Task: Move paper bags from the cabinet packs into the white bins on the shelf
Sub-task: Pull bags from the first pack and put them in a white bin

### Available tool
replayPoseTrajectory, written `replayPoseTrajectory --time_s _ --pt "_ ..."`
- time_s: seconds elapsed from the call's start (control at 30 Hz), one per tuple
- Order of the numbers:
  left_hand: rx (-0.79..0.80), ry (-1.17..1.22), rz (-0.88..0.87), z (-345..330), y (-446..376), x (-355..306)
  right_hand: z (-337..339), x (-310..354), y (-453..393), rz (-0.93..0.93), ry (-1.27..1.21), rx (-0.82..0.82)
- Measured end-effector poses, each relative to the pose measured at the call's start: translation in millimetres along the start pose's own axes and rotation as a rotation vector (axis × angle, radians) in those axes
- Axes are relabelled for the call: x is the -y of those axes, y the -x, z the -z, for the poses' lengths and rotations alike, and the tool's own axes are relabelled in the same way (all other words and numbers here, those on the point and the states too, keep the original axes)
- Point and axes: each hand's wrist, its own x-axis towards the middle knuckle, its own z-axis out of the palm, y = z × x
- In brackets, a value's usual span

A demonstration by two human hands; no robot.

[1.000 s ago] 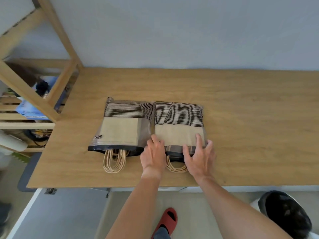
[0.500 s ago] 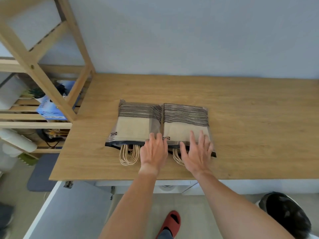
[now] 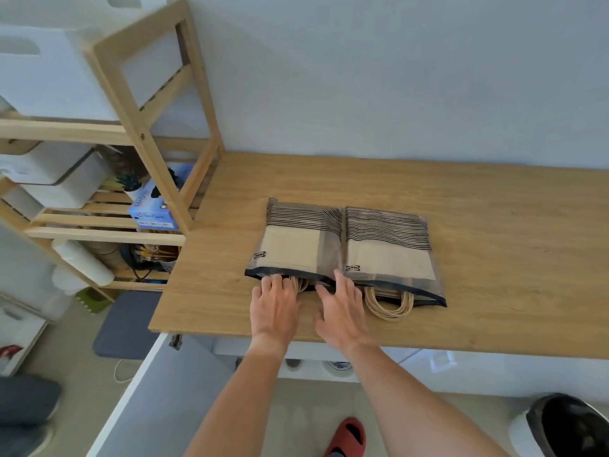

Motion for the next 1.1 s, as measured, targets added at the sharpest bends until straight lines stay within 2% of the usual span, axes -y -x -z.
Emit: replayPoseTrajectory --time_s 0.13,0.27,0.63,1.1 --pt "0.089 -0.04 0.145 9.4 -2.5 -3.3 8.6 4.4 -6.8 -0.015 0.025 0.039" --pt "0.188 -0.081 0.137 16.8 -5.4 -8.4 15.4 0.5 -13.2 0.018 -0.002 0.021" --pt "-0.081 0.108 0.067 10.1 7.3 -9.0 28.2 -4.9 -22.0 0.069 -0.059 -0.025" --pt "-0.135 0.159 0.004 3.8 21.9 4.4 21.4 2.2 -31.7 0.087 -0.017 -0.064"
